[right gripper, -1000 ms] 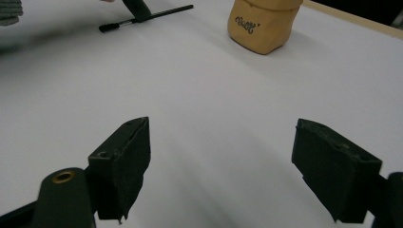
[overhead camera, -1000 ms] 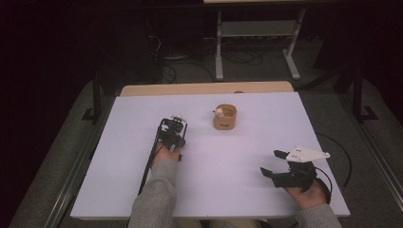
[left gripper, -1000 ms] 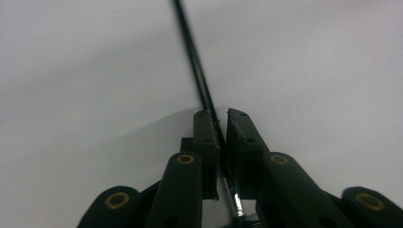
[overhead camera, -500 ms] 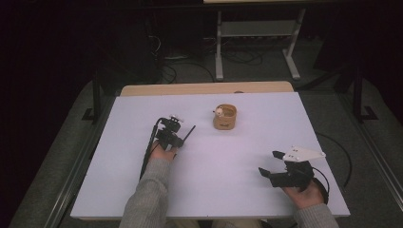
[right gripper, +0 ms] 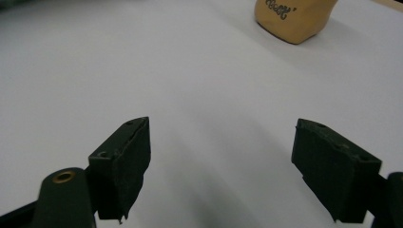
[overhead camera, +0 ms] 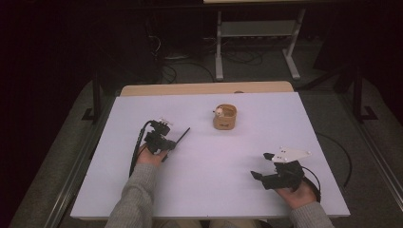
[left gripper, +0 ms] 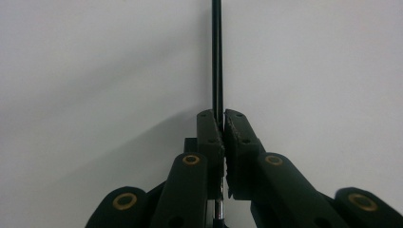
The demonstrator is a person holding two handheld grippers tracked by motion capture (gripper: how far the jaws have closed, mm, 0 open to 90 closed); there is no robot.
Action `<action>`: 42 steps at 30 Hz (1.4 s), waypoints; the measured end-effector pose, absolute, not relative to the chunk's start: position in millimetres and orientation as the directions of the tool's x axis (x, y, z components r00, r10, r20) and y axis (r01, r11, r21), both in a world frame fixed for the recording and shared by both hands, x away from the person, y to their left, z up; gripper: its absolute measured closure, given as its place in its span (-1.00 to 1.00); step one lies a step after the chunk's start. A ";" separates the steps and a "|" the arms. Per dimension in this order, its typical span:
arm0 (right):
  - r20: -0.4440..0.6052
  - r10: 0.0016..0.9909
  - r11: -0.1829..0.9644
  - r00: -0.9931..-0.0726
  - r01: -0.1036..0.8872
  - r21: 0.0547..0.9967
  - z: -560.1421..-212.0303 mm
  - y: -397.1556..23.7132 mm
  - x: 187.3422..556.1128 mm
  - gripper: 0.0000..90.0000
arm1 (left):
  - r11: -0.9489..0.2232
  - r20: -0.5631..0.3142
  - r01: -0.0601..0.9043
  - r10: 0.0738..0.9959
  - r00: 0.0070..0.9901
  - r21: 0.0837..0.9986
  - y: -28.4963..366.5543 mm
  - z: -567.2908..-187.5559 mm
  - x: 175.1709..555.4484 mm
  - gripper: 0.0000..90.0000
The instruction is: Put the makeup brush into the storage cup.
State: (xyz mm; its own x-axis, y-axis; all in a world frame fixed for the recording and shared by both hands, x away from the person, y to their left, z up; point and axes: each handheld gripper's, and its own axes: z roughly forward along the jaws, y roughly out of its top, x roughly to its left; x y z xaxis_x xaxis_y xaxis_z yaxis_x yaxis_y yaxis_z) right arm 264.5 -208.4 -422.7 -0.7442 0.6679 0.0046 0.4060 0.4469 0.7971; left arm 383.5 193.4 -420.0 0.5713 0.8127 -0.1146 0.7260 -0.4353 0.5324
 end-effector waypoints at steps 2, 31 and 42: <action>0.010 0.659 0.454 -0.752 0.408 0.792 -422.1 -205.8 264.2 -0.57 | -0.444 -0.118 0.712 0.800 0.589 0.545 195.6 -415.6 379.9 0.90; -0.022 0.540 0.517 -0.841 0.311 0.798 -381.9 -181.5 267.8 -0.54 | -0.530 -0.131 0.552 0.634 0.762 0.644 196.0 -373.4 344.8 0.90; -0.020 0.516 0.534 -0.857 0.304 0.789 -379.5 -175.4 272.6 -0.53 | -0.562 -0.118 0.510 0.589 0.800 0.651 190.4 -369.8 336.5 0.90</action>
